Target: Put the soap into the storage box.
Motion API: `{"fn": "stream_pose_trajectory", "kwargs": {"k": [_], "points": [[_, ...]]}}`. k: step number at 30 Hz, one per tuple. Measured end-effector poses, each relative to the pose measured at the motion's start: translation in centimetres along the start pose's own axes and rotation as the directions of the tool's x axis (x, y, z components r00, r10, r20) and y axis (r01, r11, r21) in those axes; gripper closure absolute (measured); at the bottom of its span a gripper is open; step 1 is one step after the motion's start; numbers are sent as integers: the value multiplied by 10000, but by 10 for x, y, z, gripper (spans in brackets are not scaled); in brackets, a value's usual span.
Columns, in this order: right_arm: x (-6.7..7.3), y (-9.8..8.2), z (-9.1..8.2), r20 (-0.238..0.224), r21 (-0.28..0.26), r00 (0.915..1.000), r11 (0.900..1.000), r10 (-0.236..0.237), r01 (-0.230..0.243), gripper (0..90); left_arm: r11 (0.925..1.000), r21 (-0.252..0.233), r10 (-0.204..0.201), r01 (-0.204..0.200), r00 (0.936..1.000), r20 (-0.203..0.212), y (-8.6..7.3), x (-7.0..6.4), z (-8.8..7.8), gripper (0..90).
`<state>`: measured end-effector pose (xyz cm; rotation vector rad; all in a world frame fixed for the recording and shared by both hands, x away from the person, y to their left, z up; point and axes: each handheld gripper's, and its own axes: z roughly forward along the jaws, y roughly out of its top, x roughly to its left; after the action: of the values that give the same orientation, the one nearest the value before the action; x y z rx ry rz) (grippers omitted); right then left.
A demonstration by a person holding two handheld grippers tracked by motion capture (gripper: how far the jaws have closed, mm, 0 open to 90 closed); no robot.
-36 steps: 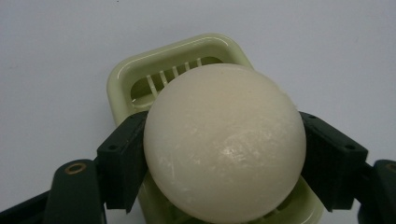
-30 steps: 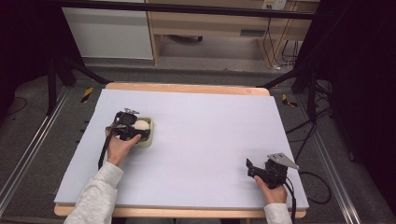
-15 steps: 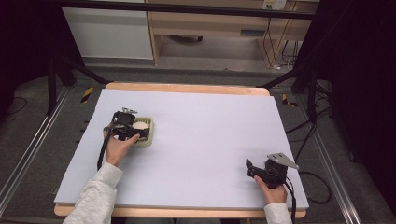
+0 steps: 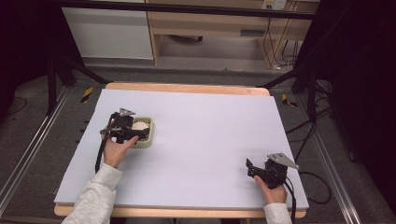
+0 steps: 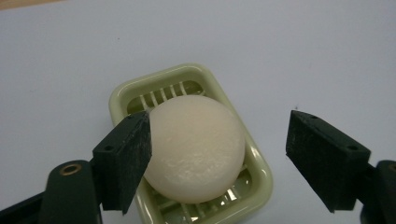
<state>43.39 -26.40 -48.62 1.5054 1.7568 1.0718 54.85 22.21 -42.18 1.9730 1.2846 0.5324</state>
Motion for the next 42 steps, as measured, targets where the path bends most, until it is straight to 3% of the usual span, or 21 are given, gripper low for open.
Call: {"fn": "stream_pose_trajectory", "kwargs": {"k": [11, 19, 30, 42], "points": [[0, 0, 0, -102, 55, 9999, 10000, 49, -49, 60, 9970, -757, 162, -168, 9998, -98, -11, -8, -18, 262], [0, 0, 0, -15, 37, 10000, 10000, 6, -6, 59, 9972, -728, 152, -160, 9998, -116, -27, -8, -27, 260], [0, 0, 0, -62, 72, 10000, 10000, 38, -37, 59, 9916, -1296, -106, 65, 9995, -305, -49, -4, -43, 225], [0, 0, 0, -62, 82, 10000, 10000, 44, -43, 59, 9923, -1227, 137, -191, 9989, -447, -85, 4, -53, 251]]}}
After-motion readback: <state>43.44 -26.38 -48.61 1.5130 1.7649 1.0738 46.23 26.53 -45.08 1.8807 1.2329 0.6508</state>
